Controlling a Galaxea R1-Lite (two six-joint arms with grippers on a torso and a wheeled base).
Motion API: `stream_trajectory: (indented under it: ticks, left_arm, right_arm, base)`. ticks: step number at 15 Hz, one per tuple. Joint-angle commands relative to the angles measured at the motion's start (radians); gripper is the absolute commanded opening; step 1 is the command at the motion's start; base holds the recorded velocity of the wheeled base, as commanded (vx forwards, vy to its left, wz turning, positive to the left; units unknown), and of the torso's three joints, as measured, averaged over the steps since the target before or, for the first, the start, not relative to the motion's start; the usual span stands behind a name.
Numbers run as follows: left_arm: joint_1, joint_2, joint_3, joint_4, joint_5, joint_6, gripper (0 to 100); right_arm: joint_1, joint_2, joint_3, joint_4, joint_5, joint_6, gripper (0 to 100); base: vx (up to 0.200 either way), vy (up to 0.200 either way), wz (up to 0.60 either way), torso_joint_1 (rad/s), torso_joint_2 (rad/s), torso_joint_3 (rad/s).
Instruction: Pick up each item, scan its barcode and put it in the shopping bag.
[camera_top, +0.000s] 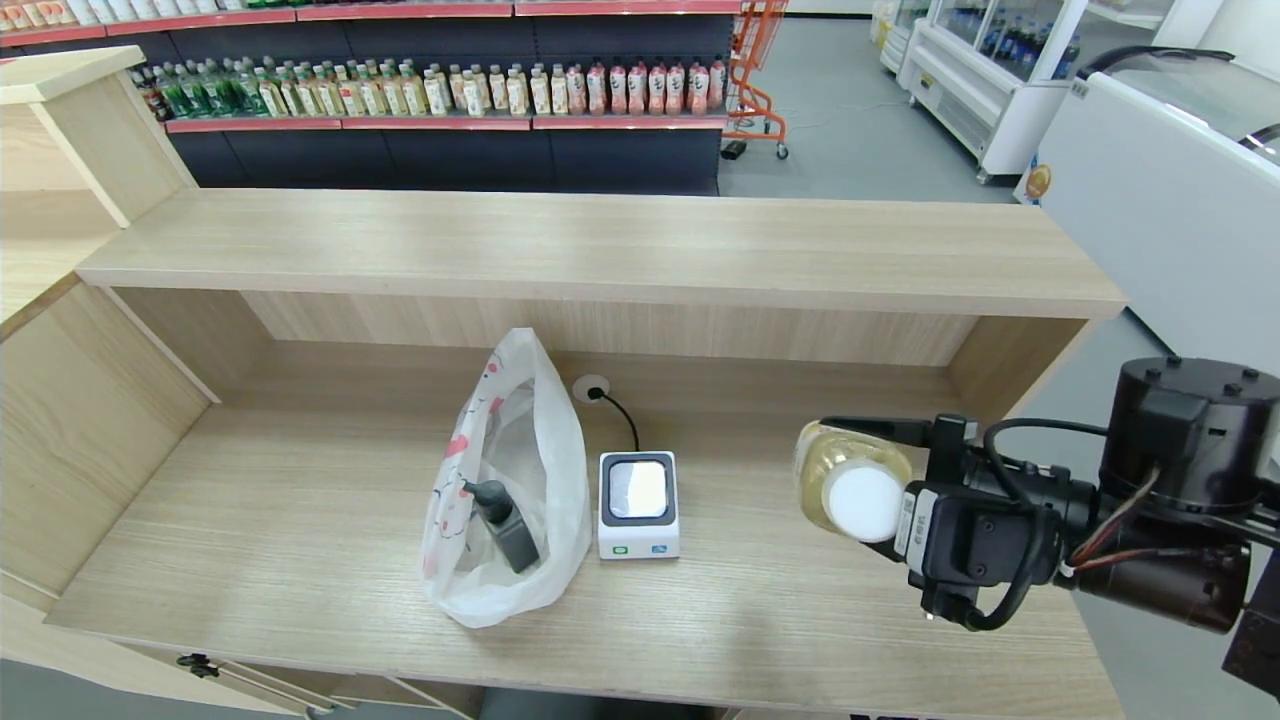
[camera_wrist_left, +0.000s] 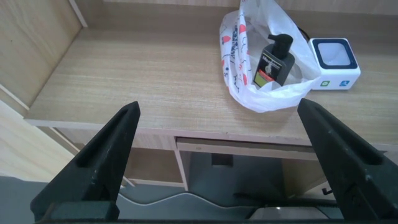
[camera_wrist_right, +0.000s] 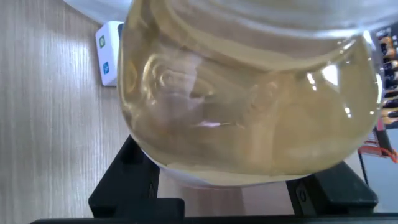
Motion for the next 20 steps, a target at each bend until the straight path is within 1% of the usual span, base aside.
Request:
stream_trajectory:
  ticks: [1,2,3,7,11,15,18,20]
  left_arm:
    - [0.000,0.000,0.000,0.000,0.000,0.000,100]
    - [0.000,0.000,0.000,0.000,0.000,-0.001,100]
    - [0.000,0.000,0.000,0.000,0.000,0.000,100]
    - [0.000,0.000,0.000,0.000,0.000,0.002,100]
    - [0.000,0.000,0.000,0.000,0.000,-0.001,100]
    - [0.000,0.000,0.000,0.000,-0.001,-0.003,100]
    - [-0.001,0.000,0.000,0.000,-0.001,-0.001,100]
    - [0.000,0.000,0.000,0.000,-0.001,-0.001,100]
  right_arm:
    - [0.004,0.030,0.005,-0.029,-0.016,-0.009,0]
    - [0.010,0.067,0.006,-0.092,-0.029,-0.011,0]
    - [0.019,0.087,0.008,-0.127,-0.029,-0.011,0]
    - [0.039,0.159,0.008,-0.218,-0.032,-0.012,0]
    - [0.041,0.231,0.002,-0.307,-0.025,-0.012,0]
    - [0.039,0.288,0.000,-0.362,-0.020,-0.008,0]
    - [0.018,0.334,-0.006,-0.409,-0.023,-0.009,0]
    - [-0.002,0.363,0.002,-0.442,-0.023,-0.021,0]
  base:
    - [0.000,0.000,0.00,0.000,0.00,0.000]
    - [0.000,0.000,0.00,0.000,0.00,0.000]
    - [0.000,0.000,0.00,0.000,0.00,0.000]
    - [0.000,0.000,0.00,0.000,0.00,0.000]
    - [0.000,0.200,0.00,-0.004,0.00,0.002]
    - [0.000,0.200,0.00,0.006,0.00,0.000]
    - [0.000,0.200,0.00,0.002,0.00,0.002]
    - [0.000,0.000,0.00,0.000,0.00,0.000]
